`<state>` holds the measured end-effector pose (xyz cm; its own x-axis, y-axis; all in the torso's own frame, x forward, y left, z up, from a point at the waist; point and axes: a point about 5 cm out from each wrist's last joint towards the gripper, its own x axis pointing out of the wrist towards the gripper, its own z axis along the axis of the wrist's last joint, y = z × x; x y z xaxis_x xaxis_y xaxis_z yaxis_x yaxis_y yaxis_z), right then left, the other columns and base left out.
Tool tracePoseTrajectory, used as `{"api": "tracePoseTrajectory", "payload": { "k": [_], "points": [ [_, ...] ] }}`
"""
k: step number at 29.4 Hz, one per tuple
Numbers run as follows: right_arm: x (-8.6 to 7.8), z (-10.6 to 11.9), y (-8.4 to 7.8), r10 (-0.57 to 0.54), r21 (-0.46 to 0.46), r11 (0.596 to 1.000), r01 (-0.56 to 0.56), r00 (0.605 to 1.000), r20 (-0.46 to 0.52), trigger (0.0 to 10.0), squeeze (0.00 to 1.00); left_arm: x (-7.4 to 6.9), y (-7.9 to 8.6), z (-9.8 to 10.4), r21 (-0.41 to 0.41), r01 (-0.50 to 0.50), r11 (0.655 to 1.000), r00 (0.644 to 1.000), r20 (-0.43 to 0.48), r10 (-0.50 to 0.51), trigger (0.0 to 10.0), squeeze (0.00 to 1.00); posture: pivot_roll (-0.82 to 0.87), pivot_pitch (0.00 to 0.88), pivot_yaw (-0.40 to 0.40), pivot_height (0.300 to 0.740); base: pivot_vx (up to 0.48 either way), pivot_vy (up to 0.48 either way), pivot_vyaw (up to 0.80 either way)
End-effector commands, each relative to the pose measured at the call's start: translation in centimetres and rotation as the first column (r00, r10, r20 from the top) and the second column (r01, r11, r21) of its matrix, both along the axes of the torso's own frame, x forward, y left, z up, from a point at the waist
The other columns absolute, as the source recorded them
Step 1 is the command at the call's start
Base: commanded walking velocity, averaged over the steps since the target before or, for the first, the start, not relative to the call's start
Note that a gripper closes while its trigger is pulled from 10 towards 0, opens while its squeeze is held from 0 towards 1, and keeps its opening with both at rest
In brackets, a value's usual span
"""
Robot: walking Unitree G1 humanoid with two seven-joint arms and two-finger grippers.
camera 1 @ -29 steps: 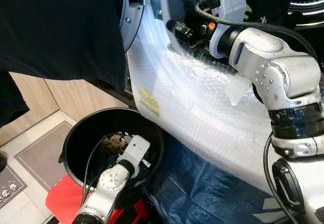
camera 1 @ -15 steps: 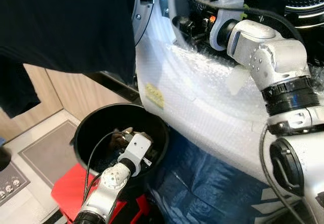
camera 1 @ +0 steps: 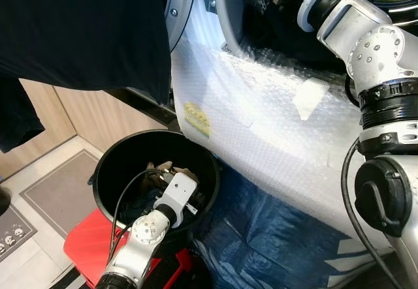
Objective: Clothes washing
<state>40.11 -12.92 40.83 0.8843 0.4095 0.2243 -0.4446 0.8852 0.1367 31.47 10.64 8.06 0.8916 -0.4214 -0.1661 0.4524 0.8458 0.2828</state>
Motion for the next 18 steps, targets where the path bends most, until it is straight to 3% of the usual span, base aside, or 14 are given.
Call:
{"api": "tracePoseTrajectory", "payload": {
  "k": [1,5,9,10,12,18],
  "points": [
    [0.3,0.3,-1.0,-0.095,-0.067,0.993,0.096,0.995,0.015,10.0,0.00,-0.4,-0.2,-0.5,0.012,0.011,1.000,1.000,-0.024,-0.011,10.0,0.00,0.00,0.140,-0.072,0.740,0.000,0.000,0.00],
    [0.8,-0.4,-0.9,-0.156,-0.159,0.975,0.157,0.988,0.018,10.0,0.00,-0.3,-0.2,-0.4,0.015,0.012,1.000,1.000,-0.024,-0.012,10.0,0.00,0.00,0.143,-0.072,0.740,0.000,0.000,0.00],
    [1.3,-1.2,-0.9,-0.226,-0.155,0.963,0.219,0.974,-0.029,10.0,0.00,-0.2,-0.2,-0.4,0.016,0.012,1.000,1.000,-0.026,-0.012,10.0,0.00,0.00,0.143,-0.072,0.740,0.000,0.000,0.00],
    [1.4,-1.2,-0.9,-0.243,-0.151,0.960,0.236,0.970,-0.029,10.0,0.00,-0.2,-0.2,-0.4,0.015,0.012,1.000,1.000,-0.026,-0.011,10.0,0.00,0.00,0.143,-0.072,0.740,0.000,0.000,0.00],
    [1.3,0.2,-1.7,-0.322,-0.050,0.946,0.320,0.947,-0.026,10.0,0.00,-0.2,-0.4,-0.4,0.012,0.016,1.000,1.000,-0.027,-0.016,10.0,0.00,0.00,0.135,-0.068,0.740,0.000,0.000,0.00],
    [1.3,0.8,-3.4,-0.414,-0.002,0.910,0.414,0.910,-0.038,10.0,0.00,-0.4,-0.8,-0.5,0.010,0.026,1.000,0.999,-0.028,-0.025,10.0,0.00,0.00,0.121,-0.076,0.740,0.000,0.000,0.00]
  ]
}}
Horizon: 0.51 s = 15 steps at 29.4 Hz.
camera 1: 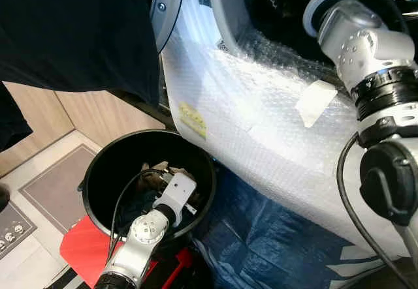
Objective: Clothes washing
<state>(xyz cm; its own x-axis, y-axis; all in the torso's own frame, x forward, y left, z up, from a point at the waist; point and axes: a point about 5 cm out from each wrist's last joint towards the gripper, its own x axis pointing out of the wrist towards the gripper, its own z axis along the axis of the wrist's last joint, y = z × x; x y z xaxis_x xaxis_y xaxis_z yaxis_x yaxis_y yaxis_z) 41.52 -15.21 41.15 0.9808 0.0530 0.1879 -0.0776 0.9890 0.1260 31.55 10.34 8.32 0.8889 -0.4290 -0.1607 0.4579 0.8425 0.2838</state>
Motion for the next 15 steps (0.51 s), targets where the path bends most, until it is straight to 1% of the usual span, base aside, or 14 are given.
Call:
{"api": "tracePoseTrajectory", "payload": {
  "k": [1,3,5,8,9,10,11,12,15],
  "points": [
    [-0.1,0.4,-1.8,-0.070,0.050,0.996,0.070,0.998,-0.004,10.0,0.00,-0.5,-0.6,-0.7,0.011,0.021,1.000,0.999,-0.034,-0.020,10.0,0.00,0.00,0.117,-0.078,0.740,0.000,0.000,0.00],
    [-0.1,0.4,-1.9,-0.077,0.056,0.995,0.077,0.997,-0.004,10.0,0.00,-0.5,-0.6,-0.7,0.011,0.021,1.000,0.999,-0.034,-0.021,10.0,0.00,0.00,0.117,-0.078,0.740,0.000,0.000,0.00],
    [-0.2,0.6,-2.3,-0.084,0.094,0.992,0.084,0.996,0.000,10.0,0.00,-0.6,-0.6,-0.8,0.010,0.022,1.000,0.999,-0.035,-0.021,10.0,0.00,0.00,0.114,-0.080,0.740,0.000,0.000,0.00],
    [-0.3,0.8,-3.1,-0.131,0.099,0.987,0.129,0.991,0.011,10.0,0.00,-0.6,-0.6,-0.8,0.009,0.022,1.000,0.999,-0.035,-0.021,10.0,0.00,0.01,0.111,-0.081,0.740,0.000,0.000,0.00],
    [-0.4,1.0,-3.9,-0.174,0.090,0.981,0.171,0.984,0.024,10.0,0.00,-0.7,-0.6,-0.8,0.008,0.021,1.000,0.999,-0.034,-0.020,10.0,0.00,0.01,0.111,-0.080,0.740,0.000,0.000,0.00],
    [-0.5,1.1,-4.4,-0.192,0.083,0.978,0.189,0.981,0.032,10.0,0.00,-0.7,-0.6,-0.7,0.008,0.020,1.000,0.999,-0.033,-0.020,10.0,0.00,0.01,0.111,-0.080,0.740,0.000,0.000,0.00],
    [-0.5,1.1,-4.4,-0.192,0.083,0.978,0.189,0.981,0.032,10.0,0.00,-0.7,-0.6,-0.7,0.008,0.020,1.000,0.999,-0.033,-0.020,10.0,0.00,0.01,0.111,-0.080,0.740,0.000,0.000,0.00],
    [-0.6,0.9,-5.6,-0.256,0.092,0.963,0.252,0.966,0.026,10.0,0.00,-0.7,-0.6,-0.7,0.007,0.019,1.000,0.999,-0.031,-0.019,10.0,0.00,0.01,0.111,-0.083,0.740,0.000,0.000,0.00],
    [-0.8,0.4,-6.9,-0.318,0.106,0.943,0.316,0.948,0.007,10.0,0.00,-0.7,-0.6,-0.7,0.011,0.021,1.000,0.999,-0.030,-0.021,10.0,0.00,0.01,0.107,-0.082,0.740,0.000,0.000,0.00]
  ]
}}
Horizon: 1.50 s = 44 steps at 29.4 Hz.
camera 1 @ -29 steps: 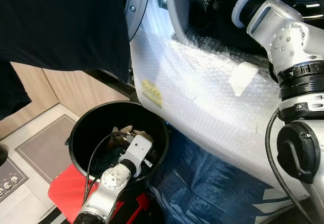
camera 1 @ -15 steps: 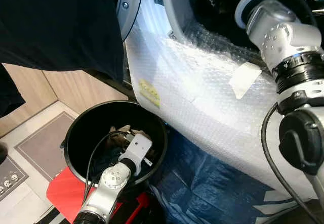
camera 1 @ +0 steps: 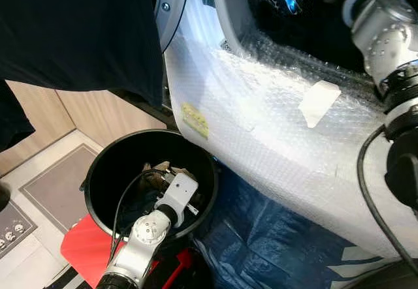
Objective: Clothes washing
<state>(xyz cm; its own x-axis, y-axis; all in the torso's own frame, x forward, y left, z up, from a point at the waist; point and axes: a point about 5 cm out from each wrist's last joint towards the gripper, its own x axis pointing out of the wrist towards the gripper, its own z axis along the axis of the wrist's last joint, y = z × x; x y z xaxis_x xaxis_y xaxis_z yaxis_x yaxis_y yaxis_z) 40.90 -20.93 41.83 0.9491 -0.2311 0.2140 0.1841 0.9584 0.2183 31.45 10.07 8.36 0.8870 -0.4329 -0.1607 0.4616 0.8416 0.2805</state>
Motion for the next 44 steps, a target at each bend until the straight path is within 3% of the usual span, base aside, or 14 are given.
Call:
{"api": "tracePoseTrajectory", "payload": {
  "k": [1,4,6,7,9,19,26,30,34,35,36,37,40,44],
  "points": [
    [-0.2,-0.4,-1.4,-0.060,0.015,0.998,0.060,0.998,-0.016,10.0,0.00,-0.6,-0.3,-0.8,0.014,0.019,1.000,0.999,-0.028,-0.018,10.0,0.00,0.01,0.107,-0.082,0.740,0.000,0.000,0.00],
    [-0.2,-0.9,-2.2,-0.084,-0.042,0.996,0.083,0.996,-0.028,10.0,0.00,-0.6,-0.4,-0.8,0.031,0.028,0.999,0.999,-0.026,-0.027,10.0,0.00,0.02,0.102,-0.083,0.740,0.000,0.000,0.00],
    [-0.3,-1.6,-3.3,-0.118,-0.015,0.993,0.118,0.992,-0.045,10.0,0.00,-0.6,-0.4,-0.7,0.044,0.035,0.998,0.999,-0.018,-0.034,10.0,0.00,0.02,0.102,-0.083,0.740,0.000,0.000,0.00],
    [-0.5,-2.3,-4.7,-0.168,0.016,0.985,0.170,0.984,-0.062,10.0,0.00,-0.5,-0.4,-0.4,0.032,0.028,0.999,0.999,-0.016,-0.027,10.0,0.00,0.02,0.102,-0.083,0.740,0.000,0.000,0.00],
    [-0.6,-2.7,-5.3,-0.189,0.012,0.982,0.190,0.979,-0.074,10.0,0.00,-0.5,-0.3,-0.4,0.029,0.025,0.999,1.000,-0.016,-0.025,10.0,0.00,0.03,0.096,-0.079,0.740,0.000,0.000,0.00],
    [0.3,-5.6,-4.0,-0.149,-0.057,0.988,0.142,0.977,-0.153,10.0,0.00,-0.6,-0.3,-0.4,0.037,0.046,0.998,0.999,-0.022,-0.045,10.0,0.00,0.03,0.096,-0.070,0.740,0.000,0.000,0.00],
    [0.5,-5.5,-3.4,-0.130,-0.055,0.991,0.124,0.981,-0.146,10.0,0.00,-0.6,-0.3,-0.4,0.039,0.046,0.998,0.999,-0.026,-0.045,10.0,0.00,0.04,0.098,-0.069,0.740,0.000,0.000,0.00],
    [0.5,-3.0,-1.5,0.019,-0.014,1.000,-0.019,1.000,-0.010,10.0,0.00,-0.6,-0.1,-0.4,0.042,0.040,0.998,0.999,-0.025,-0.039,10.0,0.00,0.04,0.096,-0.068,0.740,0.000,0.000,0.00],
    [0.4,-1.8,-0.4,0.086,0.022,0.996,-0.088,0.995,0.058,10.0,0.00,-0.6,-0.1,-0.4,0.040,0.039,0.998,0.999,-0.024,-0.038,10.0,0.00,0.04,0.096,-0.069,0.740,0.000,0.000,0.00],
    [0.4,-1.2,0.6,0.167,0.021,0.985,-0.170,0.980,0.105,10.0,0.00,-0.6,-0.1,-0.4,0.038,0.038,0.999,0.999,-0.024,-0.037,10.0,0.00,0.04,0.096,-0.069,0.740,0.000,0.000,0.00],
    [0.4,-1.2,0.6,0.167,0.021,0.985,-0.170,0.980,0.105,10.0,0.00,-0.6,-0.1,-0.4,0.038,0.038,0.999,0.999,-0.024,-0.037,10.0,0.00,0.04,0.096,-0.069,0.740,0.000,0.000,0.00],
    [0.3,-0.4,1.6,0.251,0.028,0.965,-0.259,0.954,0.162,10.0,0.00,-0.6,-0.1,-0.4,0.037,0.037,0.999,0.999,-0.024,-0.036,10.0,0.00,0.04,0.096,-0.069,0.740,0.000,0.000,0.00],
    [-0.1,0.5,2.1,0.281,0.010,0.957,-0.290,0.936,0.213,10.0,0.00,-0.6,-0.2,-0.4,0.034,0.038,0.999,0.999,-0.026,-0.037,10.0,0.00,0.04,0.096,-0.069,0.740,0.000,0.000,0.00],
    [-0.6,1.5,1.6,0.262,-0.006,0.963,-0.270,0.929,0.261,10.0,0.00,-0.6,-0.3,-0.4,0.033,0.040,0.999,0.999,-0.026,-0.039,10.0,0.00,0.03,0.098,-0.067,0.740,0.000,0.000,0.00]
  ]
}}
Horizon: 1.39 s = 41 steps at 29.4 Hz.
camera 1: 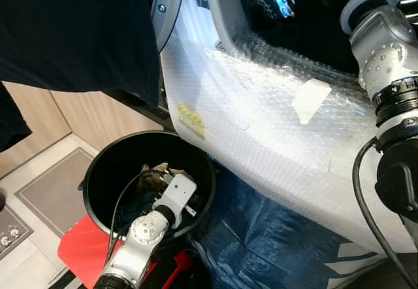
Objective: Clothes washing
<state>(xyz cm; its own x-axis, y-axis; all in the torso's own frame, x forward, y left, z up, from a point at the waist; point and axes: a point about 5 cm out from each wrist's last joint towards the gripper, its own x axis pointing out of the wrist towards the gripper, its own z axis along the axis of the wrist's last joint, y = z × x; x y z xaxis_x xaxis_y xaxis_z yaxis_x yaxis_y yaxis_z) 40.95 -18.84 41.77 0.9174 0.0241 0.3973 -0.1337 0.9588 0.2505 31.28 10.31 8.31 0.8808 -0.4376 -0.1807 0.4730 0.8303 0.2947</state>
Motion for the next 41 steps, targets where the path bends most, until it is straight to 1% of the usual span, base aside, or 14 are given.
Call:
{"api": "tracePoseTrajectory", "payload": {
  "k": [1,3,10,13,17,19,21,22,25,32,34,37,39,41],
  "points": [
    [-0.9,1.8,-0.6,0.009,0.014,1.000,-0.010,0.996,0.085,10.0,0.00,-0.4,-0.5,-0.4,0.010,0.030,1.000,0.999,-0.014,-0.030,10.0,0.00,0.03,0.098,-0.067,0.740,0.000,0.000,0.00],
    [-1.4,2.4,-0.6,0.042,0.019,0.999,-0.045,0.991,0.124,10.0,0.00,-0.4,-0.6,-0.4,0.009,0.031,0.999,0.999,-0.014,-0.031,10.0,0.00,0.03,0.098,-0.067,0.740,0.000,0.000,0.00],
    [-2.6,2.8,-0.9,0.040,0.027,0.999,-0.046,0.981,0.192,10.0,0.00,-0.4,-0.6,-0.4,0.008,0.035,0.999,0.999,-0.015,-0.035,10.0,0.00,0.02,0.095,-0.061,0.740,0.000,0.000,0.00],
    [-3.2,2.5,-1.0,0.040,0.033,0.998,-0.048,0.979,0.200,10.0,0.00,-0.4,-0.7,-0.4,0.008,0.038,0.999,0.999,-0.015,-0.038,10.0,0.00,0.01,0.094,-0.058,0.740,0.000,0.000,0.00],
    [-4.5,1.3,-0.8,0.055,0.047,0.997,-0.066,0.976,0.212,10.0,0.00,-0.3,-0.8,-0.3,0.006,0.041,0.999,0.999,-0.014,-0.041,10.0,0.00,0.01,0.093,-0.053,0.740,0.000,0.000,0.00],
    [-4.7,1.1,-0.8,0.059,0.044,0.997,-0.070,0.974,0.217,10.0,0.00,-0.3,-0.8,-0.3,0.006,0.042,0.999,0.999,-0.014,-0.042,10.0,0.00,0.01,0.093,-0.053,0.740,0.000,0.000,0.00],
    [-6.0,1.3,-0.8,0.067,0.044,0.996,-0.083,0.954,0.293,10.0,0.00,-0.3,-0.8,-0.3,0.007,0.046,0.999,0.999,-0.014,-0.046,10.0,0.00,0.00,0.094,-0.047,0.740,0.000,0.000,0.00],
    [-6.0,1.3,-0.8,0.067,0.044,0.996,-0.083,0.954,0.293,10.0,0.00,-0.3,-0.8,-0.3,0.007,0.046,0.999,0.999,-0.014,-0.046,10.0,0.00,0.00,0.094,-0.047,0.740,0.000,0.000,0.00],
    [-7.1,1.3,-0.9,0.052,0.033,0.997,-0.065,0.950,0.308,10.0,0.00,-0.3,-0.9,-0.3,0.011,0.050,0.999,0.999,-0.014,-0.050,10.0,0.00,0.00,0.094,-0.049,0.740,0.000,0.000,0.00],
    [-7.8,0.2,-0.9,0.040,0.027,0.998,-0.049,0.960,0.278,10.0,0.00,-0.3,-0.9,-0.2,0.012,0.052,0.999,0.999,-0.010,-0.052,10.0,0.00,0.00,0.094,-0.049,0.740,0.000,0.000,0.00],
    [-8.3,0.2,-0.9,0.050,0.030,0.998,-0.062,0.952,0.301,10.0,0.00,-0.3,-0.9,-0.2,0.013,0.052,0.999,0.999,-0.009,-0.052,10.0,0.00,0.00,0.097,-0.052,0.740,0.000,0.000,0.00],
    [-9.8,0.1,-0.9,0.072,0.012,0.996,-0.083,0.913,0.401,10.0,0.00,-0.4,-1.0,-0.3,0.012,0.051,0.999,0.999,-0.009,-0.051,10.0,0.00,0.00,0.100,-0.055,0.740,0.000,0.000,0.00],
    [-10.6,-0.3,-0.6,0.113,0.006,0.992,-0.128,0.898,0.425,10.0,0.00,-0.4,-0.9,-0.3,0.013,0.051,0.999,0.999,-0.009,-0.051,10.0,0.00,0.00,0.102,-0.057,0.740,0.000,0.000,0.00],
    [-11.2,-0.9,0.2,0.177,-0.028,0.983,-0.182,0.887,0.428,10.0,0.00,-0.4,-0.9,-0.3,0.012,0.048,0.999,0.999,-0.009,-0.048,10.0,0.00,0.00,0.108,-0.059,0.740,0.000,0.000,0.00]
  ]
}}
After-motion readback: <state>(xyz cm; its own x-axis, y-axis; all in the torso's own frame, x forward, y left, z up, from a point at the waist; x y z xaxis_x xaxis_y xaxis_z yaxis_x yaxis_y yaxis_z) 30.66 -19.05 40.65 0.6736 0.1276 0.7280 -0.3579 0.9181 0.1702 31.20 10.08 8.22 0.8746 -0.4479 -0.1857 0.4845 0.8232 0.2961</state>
